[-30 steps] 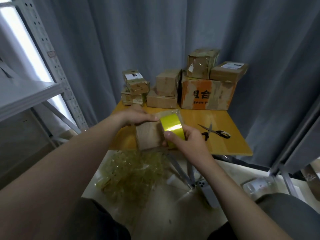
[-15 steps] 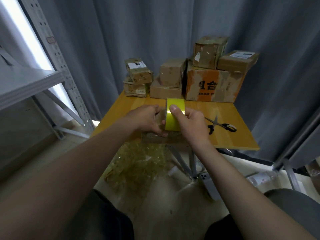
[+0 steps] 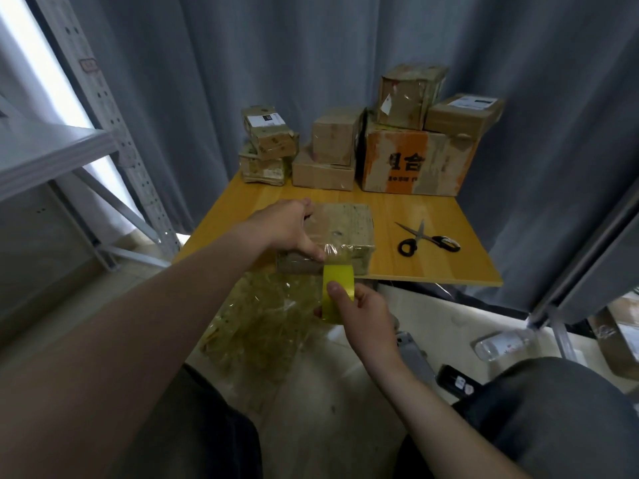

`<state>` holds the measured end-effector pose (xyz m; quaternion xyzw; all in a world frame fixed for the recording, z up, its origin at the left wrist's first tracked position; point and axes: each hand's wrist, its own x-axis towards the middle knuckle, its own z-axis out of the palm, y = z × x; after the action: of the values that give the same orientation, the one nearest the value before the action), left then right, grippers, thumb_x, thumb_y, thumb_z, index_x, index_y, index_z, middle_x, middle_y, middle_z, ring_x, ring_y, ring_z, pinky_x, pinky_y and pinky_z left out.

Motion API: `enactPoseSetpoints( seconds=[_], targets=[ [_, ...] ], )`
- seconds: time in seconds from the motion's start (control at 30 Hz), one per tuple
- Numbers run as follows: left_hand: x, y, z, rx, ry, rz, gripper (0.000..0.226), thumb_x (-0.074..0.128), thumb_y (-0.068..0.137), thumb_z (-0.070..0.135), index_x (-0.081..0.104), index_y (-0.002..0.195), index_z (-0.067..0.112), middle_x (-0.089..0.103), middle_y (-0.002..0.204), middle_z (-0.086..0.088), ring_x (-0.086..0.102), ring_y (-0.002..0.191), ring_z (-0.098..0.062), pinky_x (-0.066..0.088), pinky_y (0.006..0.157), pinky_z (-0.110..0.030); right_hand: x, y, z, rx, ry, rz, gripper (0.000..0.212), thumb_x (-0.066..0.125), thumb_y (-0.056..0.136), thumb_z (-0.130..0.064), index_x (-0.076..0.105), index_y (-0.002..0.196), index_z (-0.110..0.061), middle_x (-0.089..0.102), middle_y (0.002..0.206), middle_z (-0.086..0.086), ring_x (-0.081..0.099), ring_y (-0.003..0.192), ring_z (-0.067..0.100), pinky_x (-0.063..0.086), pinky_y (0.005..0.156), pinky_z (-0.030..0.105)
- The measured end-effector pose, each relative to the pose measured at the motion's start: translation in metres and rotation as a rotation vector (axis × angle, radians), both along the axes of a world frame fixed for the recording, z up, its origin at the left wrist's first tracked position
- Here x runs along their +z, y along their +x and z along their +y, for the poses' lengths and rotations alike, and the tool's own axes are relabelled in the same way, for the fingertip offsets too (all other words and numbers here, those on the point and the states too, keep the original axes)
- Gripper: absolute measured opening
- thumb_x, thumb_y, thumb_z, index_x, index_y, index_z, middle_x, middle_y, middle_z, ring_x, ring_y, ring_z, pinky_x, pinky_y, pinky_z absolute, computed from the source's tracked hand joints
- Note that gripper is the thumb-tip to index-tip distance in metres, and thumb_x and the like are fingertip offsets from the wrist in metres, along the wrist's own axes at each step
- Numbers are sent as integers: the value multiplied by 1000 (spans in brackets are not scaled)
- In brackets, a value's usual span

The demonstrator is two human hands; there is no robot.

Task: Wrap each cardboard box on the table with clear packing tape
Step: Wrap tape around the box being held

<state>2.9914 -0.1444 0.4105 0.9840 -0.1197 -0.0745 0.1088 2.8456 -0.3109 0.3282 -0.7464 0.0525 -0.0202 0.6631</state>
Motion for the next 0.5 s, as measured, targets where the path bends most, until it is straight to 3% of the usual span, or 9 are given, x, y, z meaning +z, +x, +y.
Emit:
enactPoseSetpoints(
  seconds=[0.07, 0.13, 0.2, 0.27, 0.33, 0.37, 0.43, 0.5],
  targets=[
    [-2, -1, 0, -17, -9, -15, 136, 89, 51, 69, 27, 161, 18, 16, 170, 8, 25, 153, -21, 31, 122, -45, -6, 5, -3, -65, -11, 20, 29, 76, 93, -33, 58, 109, -18, 70, 95, 3, 69, 87, 15, 53, 69, 17],
    [-4, -1, 2, -15, -24, -18, 135, 90, 53, 68, 26, 161, 17, 15, 170, 8, 24, 154, -21, 30, 122, -45, -4, 9, -9, -140, -121, -122, 44, 76, 91, -38, 48, 121, -22, 57, 109, -6, 59, 106, 20, 52, 85, 29],
    [-6, 0, 3, -26, -24, -15, 135, 89, 55, 68, 25, 161, 16, 14, 170, 7, 23, 154, -20, 29, 123, -45, 15, 17, -18, -112, -375, -382, 46, 60, 100, -44, 49, 139, -22, 51, 130, -9, 45, 128, 13, 41, 105, 28],
    [-8, 1, 3, -48, -22, -23, 129, 87, 59, 65, 26, 161, 14, 14, 171, 5, 21, 155, -20, 27, 124, -42, 41, 29, -19, 127, -687, -474, 51, 37, 109, -45, 45, 153, -20, 44, 156, -5, 32, 147, 10, 20, 125, 36],
    [-8, 2, 5, -69, -28, -33, 119, 86, 68, 58, 27, 161, 11, 13, 171, 2, 19, 155, -20, 23, 125, -38, 61, 43, -12, 399, -973, -339, 58, 19, 112, -48, 31, 162, -21, 25, 170, -4, 14, 158, 10, -2, 129, 43],
    [-9, 3, 5, -69, -29, -28, 115, 86, 72, 54, 27, 161, 11, 13, 171, 1, 18, 155, -20, 22, 126, -38, 65, 52, -8, 479, -1075, -254, 61, 13, 111, -50, 23, 164, -21, 16, 173, -3, 7, 159, 11, -6, 129, 45],
    [-8, 4, 7, -87, 2, -13, 115, 83, 72, 59, 28, 161, 11, 16, 170, -2, 17, 156, -22, 21, 126, -39, 74, 73, 3, 538, -1155, -125, 65, 7, 109, -54, 15, 165, -22, 7, 174, -2, 2, 160, 14, -6, 128, 50],
    [-10, 6, 9, -118, -7, -11, 130, 76, 57, 81, 32, 160, 16, 23, 169, -3, 19, 156, -23, 23, 126, -39, 78, 100, 11, 524, -1129, -51, 68, 4, 108, -58, 12, 166, -24, 4, 174, -2, -1, 160, 16, -5, 127, 54]
  ],
)
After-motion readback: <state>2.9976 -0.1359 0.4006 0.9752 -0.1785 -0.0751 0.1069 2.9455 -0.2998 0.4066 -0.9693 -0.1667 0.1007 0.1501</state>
